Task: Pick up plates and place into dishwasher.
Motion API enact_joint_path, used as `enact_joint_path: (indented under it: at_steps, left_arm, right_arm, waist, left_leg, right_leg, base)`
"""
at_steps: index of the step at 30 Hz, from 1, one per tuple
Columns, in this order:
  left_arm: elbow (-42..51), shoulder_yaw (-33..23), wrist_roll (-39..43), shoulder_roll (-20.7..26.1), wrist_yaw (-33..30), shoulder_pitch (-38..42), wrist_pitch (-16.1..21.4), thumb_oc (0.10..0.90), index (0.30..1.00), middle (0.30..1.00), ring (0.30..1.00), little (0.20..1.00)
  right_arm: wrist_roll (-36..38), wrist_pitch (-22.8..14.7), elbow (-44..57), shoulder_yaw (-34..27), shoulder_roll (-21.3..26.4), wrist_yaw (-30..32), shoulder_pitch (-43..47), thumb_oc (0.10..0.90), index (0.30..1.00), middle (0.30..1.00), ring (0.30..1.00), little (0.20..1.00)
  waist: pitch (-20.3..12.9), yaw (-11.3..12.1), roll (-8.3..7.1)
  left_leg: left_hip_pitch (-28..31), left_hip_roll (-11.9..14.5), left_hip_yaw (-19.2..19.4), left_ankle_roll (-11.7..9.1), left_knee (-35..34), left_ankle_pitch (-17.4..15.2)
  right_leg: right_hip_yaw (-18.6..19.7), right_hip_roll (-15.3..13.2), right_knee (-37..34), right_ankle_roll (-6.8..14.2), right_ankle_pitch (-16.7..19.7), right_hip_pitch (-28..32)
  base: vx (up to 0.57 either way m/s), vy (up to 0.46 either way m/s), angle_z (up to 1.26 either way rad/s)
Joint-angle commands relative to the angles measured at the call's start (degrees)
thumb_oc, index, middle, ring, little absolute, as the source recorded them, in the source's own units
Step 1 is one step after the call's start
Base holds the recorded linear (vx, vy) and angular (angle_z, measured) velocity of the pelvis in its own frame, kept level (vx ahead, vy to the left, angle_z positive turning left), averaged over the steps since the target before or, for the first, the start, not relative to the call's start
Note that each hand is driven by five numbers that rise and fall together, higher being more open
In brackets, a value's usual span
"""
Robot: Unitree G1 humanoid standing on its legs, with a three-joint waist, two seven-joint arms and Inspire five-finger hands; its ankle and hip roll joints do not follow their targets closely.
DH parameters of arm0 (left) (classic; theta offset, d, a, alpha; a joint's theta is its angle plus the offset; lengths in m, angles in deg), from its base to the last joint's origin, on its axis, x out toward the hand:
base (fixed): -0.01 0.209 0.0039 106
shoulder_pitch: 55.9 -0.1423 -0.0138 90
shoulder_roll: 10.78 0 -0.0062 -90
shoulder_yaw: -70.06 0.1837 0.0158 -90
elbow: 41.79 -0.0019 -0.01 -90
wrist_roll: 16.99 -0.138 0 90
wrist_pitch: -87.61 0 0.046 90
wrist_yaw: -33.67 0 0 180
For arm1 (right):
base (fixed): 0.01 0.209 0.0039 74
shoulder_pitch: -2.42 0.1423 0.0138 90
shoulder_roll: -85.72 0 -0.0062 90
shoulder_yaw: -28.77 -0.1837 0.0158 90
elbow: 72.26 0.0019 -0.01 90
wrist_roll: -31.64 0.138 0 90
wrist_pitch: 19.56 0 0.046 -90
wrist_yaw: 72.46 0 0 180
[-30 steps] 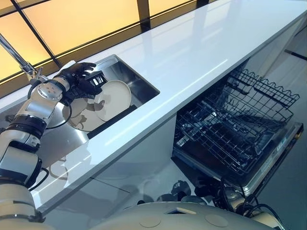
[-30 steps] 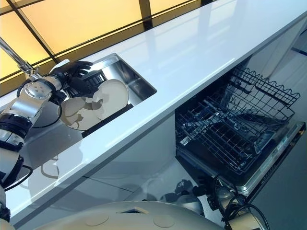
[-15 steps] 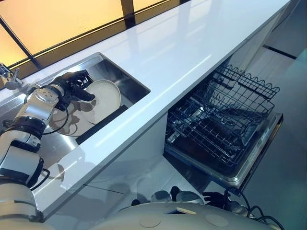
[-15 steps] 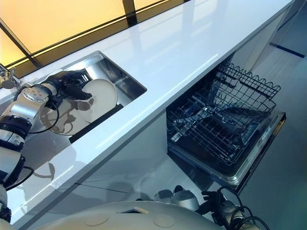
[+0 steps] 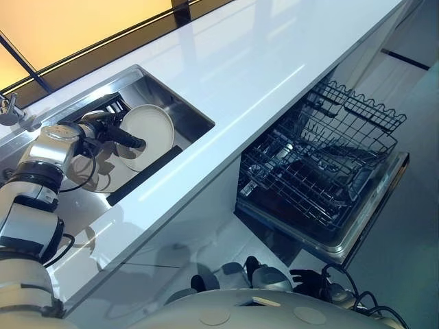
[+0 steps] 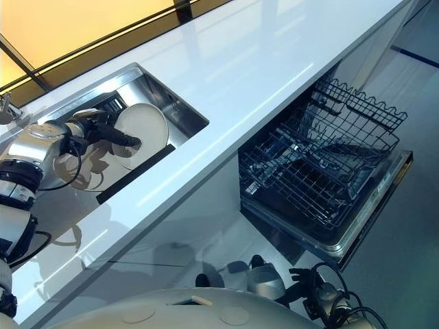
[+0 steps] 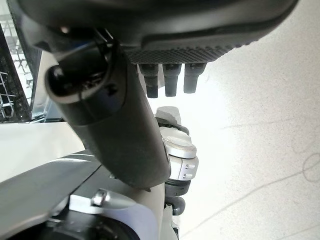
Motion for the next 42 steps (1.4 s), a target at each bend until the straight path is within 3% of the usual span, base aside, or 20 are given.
enact_joint_path:
  at_steps: [1,7,9,10,11,12,15,16,22,26,28,31,33,34,35,37,38,41,42]
  left_arm:
    - [1.74,-1.41,6.88,0.72,10.72,8.41,0.86,0.800,0.900,0.900,0.900,0.900]
    - [3.56,-3.52,15.43,1.59,10.01,8.58,2.18,0.800,0.900,0.900,0.900,0.900]
    - [3.46,-4.34,16.84,1.94,10.15,8.90,2.89,0.674,0.792,0.792,0.792,0.774]
    - [3.07,-4.77,17.86,2.33,10.40,9.30,3.42,0.468,0.615,0.615,0.615,0.568]
    - [2.92,-4.80,17.90,2.45,10.54,9.50,3.71,0.438,0.589,0.589,0.589,0.538]
    - [2.66,-4.85,18.68,2.82,10.55,10.14,4.07,0.339,0.505,0.505,0.505,0.439]
    - [1.83,-4.59,18.58,3.10,11.14,10.98,5.45,0.240,0.420,0.420,0.420,0.340]
    - [1.51,-4.39,18.12,3.15,11.63,11.30,6.46,0.174,0.364,0.364,0.364,0.274]
    - [2.34,-2.82,16.55,2.89,12.57,12.58,8.80,0.331,0.498,0.498,0.498,0.431]
    - [5.27,-1.98,16.75,2.29,10.74,13.23,9.54,0.303,0.474,0.474,0.474,0.403]
    - [6.22,-1.94,17.26,2.13,9.61,13.36,9.78,0.245,0.425,0.425,0.425,0.345]
    - [8.44,-2.32,16.66,1.89,5.99,13.57,10.59,0.215,0.399,0.399,0.399,0.315]
    - [9.08,-2.66,15.07,1.98,4.58,13.59,11.62,0.202,0.387,0.387,0.387,0.302]
    - [9.33,-2.89,15.20,2.66,2.29,13.77,12.48,0.100,0.300,0.300,0.300,0.200]
    - [9.72,-3.31,14.58,3.49,-0.12,14.01,13.38,0.100,0.300,0.300,0.300,0.200]
    - [9.66,-3.76,15.30,4.63,-2.21,14.26,14.50,0.100,0.300,0.300,0.300,0.200]
    - [9.45,-4.95,14.99,6.55,-4.67,14.29,16.55,0.100,0.300,0.300,0.300,0.200]
    - [7.98,-7.66,17.43,9.16,-7.50,13.17,20.79,0.100,0.300,0.300,0.300,0.200]
    - [8.00,-7.80,17.43,9.14,-7.50,13.02,20.84,0.100,0.300,0.300,0.300,0.200]
  right_arm:
    - [-0.86,-2.26,-0.96,-1.13,1.48,-0.05,2.40,0.800,0.900,0.900,0.900,0.900]
    - [-1.15,-2.51,-1.30,-1.47,1.87,-0.40,2.36,0.800,0.900,0.900,0.900,0.900]
    - [-1.27,-2.78,-1.49,-1.39,1.80,-0.20,2.18,0.800,0.900,0.900,0.900,0.900]
    - [-1.05,-2.99,-1.52,-1.20,1.82,-0.12,2.09,0.800,0.900,0.900,0.900,0.900]
    - [-0.92,-2.94,-1.52,-1.10,1.80,-0.10,2.13,0.800,0.900,0.900,0.900,0.900]
    - [-0.78,-2.96,-1.52,-0.99,1.85,-0.13,2.25,0.800,0.900,0.900,0.900,0.900]
    - [-0.38,-2.89,-1.57,-0.83,1.88,-0.26,2.50,0.800,0.900,0.900,0.900,0.900]
    - [-0.32,-3.08,-1.56,-0.78,1.86,-0.25,2.54,0.800,0.900,0.900,0.900,0.900]
    - [1.59,-4.27,-1.24,-0.78,1.71,0.30,3.03,0.800,0.900,0.900,0.900,0.900]
    - [5.50,-7.17,0.59,-1.62,2.05,0.78,3.46,0.800,0.900,0.900,0.900,0.900]
    - [7.29,-8.49,1.84,-1.84,2.28,0.43,3.53,0.800,0.900,0.900,0.900,0.900]
    - [12.07,-10.48,10.03,-1.90,2.64,0.48,3.41,0.800,0.900,0.900,0.900,0.900]
    - [14.15,-8.81,15.82,-1.50,2.70,0.56,3.08,0.800,0.900,0.900,0.900,0.900]
    - [16.83,-9.29,23.07,-1.14,2.88,-0.32,2.47,0.800,0.900,0.900,0.900,0.900]
    - [19.35,-6.52,30.43,-0.95,2.86,-1.98,1.76,0.800,0.900,0.900,0.900,0.900]
    - [22.55,-4.67,37.04,-0.67,2.72,-5.85,0.70,0.800,0.900,0.900,0.900,0.900]
    - [27.94,-2.07,44.70,-0.73,2.56,-12.91,-0.58,0.800,0.900,0.900,0.900,0.900]
    - [37.05,0.18,53.38,-1.78,4.49,-25.26,-1.11,0.800,0.900,0.900,0.900,0.900]
    - [37.13,0.23,53.43,-1.78,4.61,-25.33,-1.15,0.800,0.900,0.900,0.900,0.900]
  waist:
    - [-0.96,0.24,1.63]
    - [-1.24,0.58,1.88]
    - [-1.43,0.63,1.95]
    - [-1.64,0.64,1.98]
    - [-1.71,0.65,1.99]
    - [-1.95,0.68,1.99]
    - [-2.44,0.73,2.01]
    - [-2.65,0.72,2.02]
    - [-3.09,0.90,2.03]
    - [-3.28,0.84,2.03]
    - [-3.24,0.75,2.04]
    - [-3.09,0.34,2.00]
    - [-3.09,0.13,1.93]
    - [-3.11,-0.22,1.80]
    - [-3.06,-0.55,1.71]
    - [-3.06,-0.91,1.58]
    - [-3.13,-1.18,1.24]
    - [-3.41,-1.01,0.58]
    - [-3.42,-1.04,0.65]
  left_leg:
    - [-0.40,-6.06,4.51,6.70,1.15,-5.93]
    - [-0.24,-6.19,3.92,6.53,0.82,-5.81]
    - [-0.16,-6.15,3.78,6.45,0.72,-5.77]
    - [-0.15,-6.09,3.67,6.34,0.62,-5.68]
    - [-0.15,-6.08,3.64,6.30,0.59,-5.67]
    - [-0.12,-6.05,3.53,6.19,0.52,-5.63]
    - [-0.05,-6.01,3.25,6.08,0.40,-5.58]
    - [-0.04,-6.00,3.11,6.03,0.40,-5.59]
    - [0.05,-6.01,2.31,5.95,0.40,-5.56]
    - [-0.02,-5.85,2.22,5.75,0.40,-5.41]
    - [0.03,-5.78,2.21,5.70,0.40,-5.40]
    - [0.07,-5.59,2.24,5.58,0.40,-5.36]
    - [0.06,-5.47,2.31,5.47,0.40,-5.33]
    - [-0.03,-5.36,2.48,5.36,0.40,-5.27]
    - [-0.11,-5.27,2.60,5.26,0.40,-5.22]
    - [-0.17,-5.21,2.76,5.22,0.40,-5.21]
    - [-0.28,-5.09,3.06,5.12,0.40,-5.15]
    - [-0.48,-4.90,3.36,4.80,0.40,-5.04]
    - [-0.48,-4.91,3.35,4.80,0.40,-5.04]
  right_leg:
    - [3.68,1.01,5.91,5.85,-1.17,-5.20]
    - [3.20,1.14,4.89,5.66,-1.08,-4.43]
    - [3.09,1.20,4.67,5.57,-1.12,-4.20]
    - [3.02,1.27,4.46,5.45,-1.10,-4.06]
    - [3.00,1.29,4.40,5.43,-1.10,-4.02]
    - [3.01,1.37,4.18,5.35,-1.14,-3.79]
    - [3.09,1.62,3.79,5.16,-1.20,-3.37]
    - [3.19,1.72,3.74,5.11,-1.28,-3.24]
    - [3.49,2.09,3.85,4.84,-1.64,-2.77]
    - [3.57,2.41,3.55,4.58,-1.57,-2.48]
    - [3.56,2.50,3.50,4.49,-1.60,-2.37]
    - [3.70,2.73,3.40,4.13,-1.79,-2.15]
    - [3.83,2.83,3.20,4.01,-1.81,-2.03]
    - [3.89,2.98,2.97,3.88,-1.75,-2.04]
    - [4.04,3.07,2.74,3.78,-1.76,-2.00]
    - [4.17,3.20,2.55,3.67,-1.85,-2.00]
    - [4.19,3.31,2.16,3.57,-1.86,-1.96]
    - [4.10,3.52,1.41,3.59,-1.87,-1.78]
    - [4.10,3.52,1.39,3.59,-1.86,-1.77]
  base:
    - [-0.04,0.004,0.01]
    - [-0.04,-0.007,0.02]
    - [-0.04,-0.011,0.01]
    - [-0.04,-0.014,0.01]
    - [-0.05,-0.022,0.01]
    - [-0.03,-0.018,0.01]
    - [-0.04,-0.021,0.03]
    - [-0.03,-0.018,0.03]
    - [-0.03,-0.020,0.00]
    - [-0.04,-0.021,0.00]
    - [-0.03,-0.022,0.00]
    - [-0.05,-0.034,-0.01]
    - [-0.05,-0.048,-0.03]
    - [-0.05,-0.061,-0.03]
    - [-0.08,-0.083,-0.03]
    - [-0.06,-0.067,-0.04]
    - [-0.06,-0.089,-0.08]
    - [-0.06,-0.087,-0.09]
    - [-0.03,-0.065,-0.01]
